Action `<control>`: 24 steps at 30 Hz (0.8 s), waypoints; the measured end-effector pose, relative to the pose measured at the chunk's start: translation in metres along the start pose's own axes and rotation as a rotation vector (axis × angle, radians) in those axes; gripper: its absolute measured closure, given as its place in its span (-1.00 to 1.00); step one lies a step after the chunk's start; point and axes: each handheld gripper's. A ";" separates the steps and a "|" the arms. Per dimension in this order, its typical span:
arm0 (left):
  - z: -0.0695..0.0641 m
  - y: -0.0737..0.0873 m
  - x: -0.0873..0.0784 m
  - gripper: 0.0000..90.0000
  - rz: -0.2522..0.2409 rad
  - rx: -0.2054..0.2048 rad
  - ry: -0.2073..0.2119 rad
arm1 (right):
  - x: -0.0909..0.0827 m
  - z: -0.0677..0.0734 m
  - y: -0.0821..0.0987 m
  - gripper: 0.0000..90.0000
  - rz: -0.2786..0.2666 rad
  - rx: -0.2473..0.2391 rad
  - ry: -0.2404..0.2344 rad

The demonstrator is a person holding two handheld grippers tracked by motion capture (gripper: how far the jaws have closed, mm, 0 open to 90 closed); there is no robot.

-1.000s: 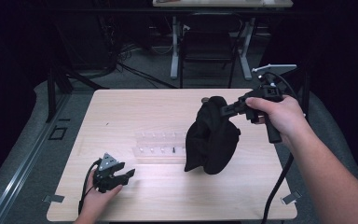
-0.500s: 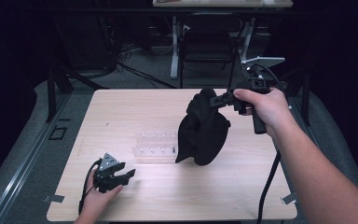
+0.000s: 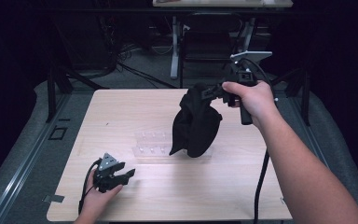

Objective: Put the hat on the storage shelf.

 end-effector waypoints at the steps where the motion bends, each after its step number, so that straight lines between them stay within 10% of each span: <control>1: 0.000 0.000 0.000 0.02 0.001 0.001 0.000 | 0.003 -0.002 -0.002 0.96 0.002 0.005 0.009; 24: -0.023 -0.025 -0.007 0.08 -0.060 0.039 0.064 | 0.035 -0.013 -0.009 0.95 -0.037 0.015 -0.106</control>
Point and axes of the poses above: each handheld gripper's, and its own axes: x roughly forward along the jaws, y roughly out of its underside, z roughly to its left, and after that the axes turned 7 degrees about -y, right-handed
